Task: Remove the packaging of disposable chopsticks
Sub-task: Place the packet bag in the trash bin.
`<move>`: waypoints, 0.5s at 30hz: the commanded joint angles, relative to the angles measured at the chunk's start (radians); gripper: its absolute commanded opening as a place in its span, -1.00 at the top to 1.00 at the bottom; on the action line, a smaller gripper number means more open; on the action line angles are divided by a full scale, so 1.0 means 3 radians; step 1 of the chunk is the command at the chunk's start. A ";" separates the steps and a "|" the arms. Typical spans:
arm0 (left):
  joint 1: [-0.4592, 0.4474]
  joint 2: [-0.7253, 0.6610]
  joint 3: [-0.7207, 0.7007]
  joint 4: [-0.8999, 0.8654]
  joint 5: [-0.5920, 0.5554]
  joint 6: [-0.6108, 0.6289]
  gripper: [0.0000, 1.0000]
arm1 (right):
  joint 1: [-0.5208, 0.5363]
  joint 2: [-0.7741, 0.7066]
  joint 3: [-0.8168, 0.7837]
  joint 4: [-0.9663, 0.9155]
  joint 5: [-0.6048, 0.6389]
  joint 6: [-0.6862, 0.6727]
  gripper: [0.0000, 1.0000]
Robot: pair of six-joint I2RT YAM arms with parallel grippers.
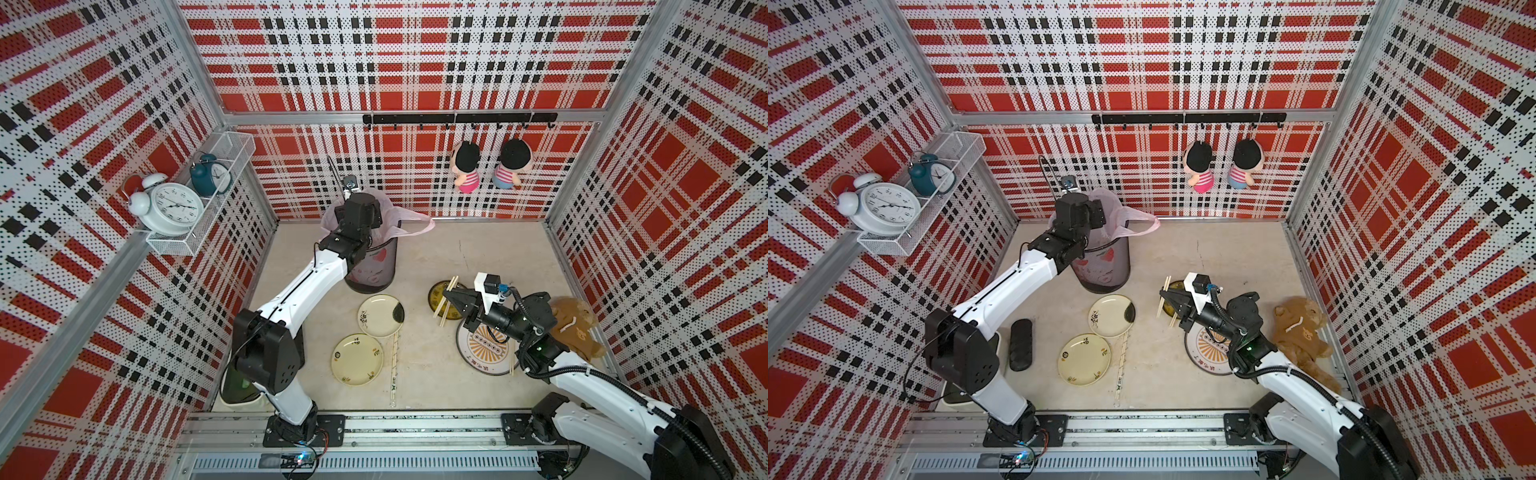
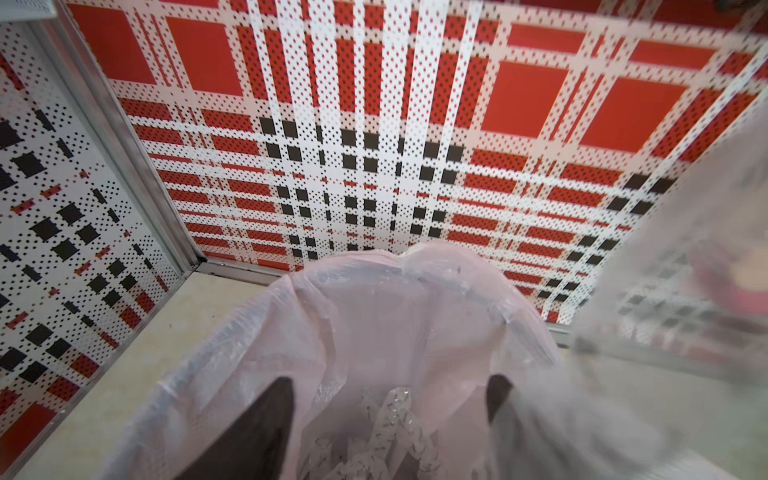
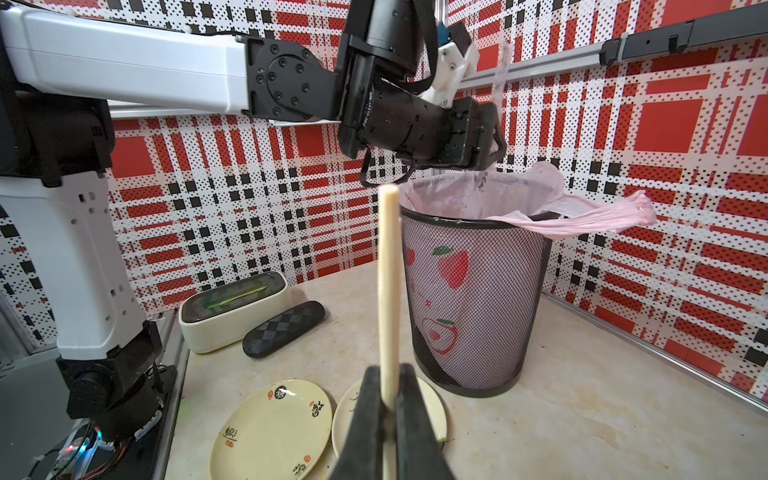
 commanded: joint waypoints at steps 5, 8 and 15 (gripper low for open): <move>0.0136 -0.0064 -0.0027 0.0056 0.0411 -0.0032 1.00 | -0.0023 -0.0008 -0.0011 0.0092 -0.0021 -0.0018 1.00; 0.0138 0.0027 0.0025 0.0034 0.0503 -0.0036 0.09 | -0.0023 -0.0008 -0.0012 0.0091 -0.0025 -0.0018 1.00; 0.0126 0.0241 0.0277 -0.0262 0.0370 -0.0077 -0.75 | -0.0023 0.0023 0.0003 0.0081 -0.0031 -0.0021 1.00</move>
